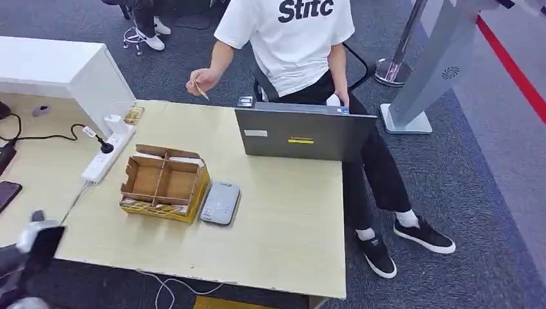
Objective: Pass the card to the sensor for recognition and then transmit it.
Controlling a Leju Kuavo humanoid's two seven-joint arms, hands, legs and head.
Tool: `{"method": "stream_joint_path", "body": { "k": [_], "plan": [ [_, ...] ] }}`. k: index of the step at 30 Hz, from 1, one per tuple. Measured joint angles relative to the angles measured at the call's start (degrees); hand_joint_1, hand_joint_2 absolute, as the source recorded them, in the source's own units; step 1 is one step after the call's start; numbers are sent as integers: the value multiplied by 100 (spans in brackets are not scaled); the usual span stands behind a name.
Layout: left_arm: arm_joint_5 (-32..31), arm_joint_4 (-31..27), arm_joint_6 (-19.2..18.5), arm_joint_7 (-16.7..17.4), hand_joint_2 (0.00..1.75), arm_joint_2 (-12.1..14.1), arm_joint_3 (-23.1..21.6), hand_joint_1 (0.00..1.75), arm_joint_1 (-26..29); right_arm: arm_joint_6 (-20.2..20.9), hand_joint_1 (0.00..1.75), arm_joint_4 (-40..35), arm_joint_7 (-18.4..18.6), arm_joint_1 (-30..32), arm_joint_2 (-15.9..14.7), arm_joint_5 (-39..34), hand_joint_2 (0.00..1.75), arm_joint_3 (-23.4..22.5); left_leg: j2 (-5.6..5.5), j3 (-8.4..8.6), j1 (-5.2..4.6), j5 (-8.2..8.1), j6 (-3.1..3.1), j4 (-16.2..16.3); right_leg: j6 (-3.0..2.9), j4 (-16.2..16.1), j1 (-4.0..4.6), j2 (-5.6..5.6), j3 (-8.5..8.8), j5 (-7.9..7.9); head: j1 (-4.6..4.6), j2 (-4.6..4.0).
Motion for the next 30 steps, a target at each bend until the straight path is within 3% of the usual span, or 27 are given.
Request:
{"method": "stream_joint_path", "body": {
  "k": [1, 3, 9, 15, 19, 22, 25, 26, 27, 28, 30],
  "plan": [
    [-503, 2, 199, 103, 175, 111, -340, 0, -52, 15, 0, -11, 0, -3, -11, 24, 175, 2, 22, 0, -3, 5, -8, 0, -13, 2, 0, 16, -15, 13, 0, 0],
    [-835, 165, 461, 416, 175, 326, -762, 0, -261, 35, 0, -37, 2, -9, -24, 105, 175, 7, 57, 9, -5, 9, -11, 3, -7, 1, -3, 50, -29, 26, -22, 0],
    [-2175, 1474, 657, 1347, 175, 1240, -1644, 0, -967, 105, 0, -96, 94, -53, -52, 422, 175, 11, 52, 7, 3, 28, -30, 1, -17, 14, 3, 49, -34, 32, -18, 0],
    [-2370, 3068, 1009, 1866, 175, 1947, -2070, 0, -1657, 133, 0, -151, 116, -68, -87, 654, 175, 13, 56, 5, 11, 37, -44, 0, -23, 19, 10, 60, -40, 35, -22, 0],
    [-2346, 3722, 1203, 1827, 175, 2144, -2149, 0, -1911, 135, 0, -166, 140, -75, -90, 688, 175, 13, 58, 1, 11, 37, -44, 0, -23, 19, 10, 63, -44, 35, -24, 0],
    [-2359, 3475, 790, 1873, 175, 2069, -2280, 0, -1803, 140, 0, -166, 160, -75, -90, 601, 175, 13, 58, -5, 10, 36, -43, 1, -22, 15, 9, 62, -46, 35, -24, 0],
    [-2357, 3248, 712, 1930, 175, 1993, -2363, 2, -1731, 146, 0, -166, 177, -79, -92, 597, 175, 13, 58, -12, 9, 35, -42, 1, -22, 14, 9, 62, -50, 35, -24, 0],
    [-2349, 3202, 748, 1934, 175, 1980, -2363, 19, -1726, 146, 0, -168, 177, -79, -92, 597, 175, 13, 59, -12, 9, 35, -41, 1, -22, 14, 9, 63, -51, 35, -22, 0],
    [-2340, 3165, 786, 1934, 175, 1975, -2363, 133, -1724, 146, 0, -175, 175, -79, -92, 597, 175, 13, 58, -12, 9, 35, -41, 1, -22, 14, 9, 62, -51, 35, -24, 0],
    [-2318, 3124, 844, 1930, 175, 1969, -2363, 175, -1716, 146, 0, -175, 177, -79, -92, 599, 175, 13, 57, -12, 9, 35, -41, 1, -22, 14, 9, 61, -51, 35, -22, 0],
    [-2305, 3036, 959, 1899, 175, 1967, -2363, 175, -1686, 146, 0, -175, 177, -79, -92, 599, 175, 13, 57, -12, 9, 35, -41, 1, -22, 15, 9, 61, -51, 35, -22, 0]
  ]
}}
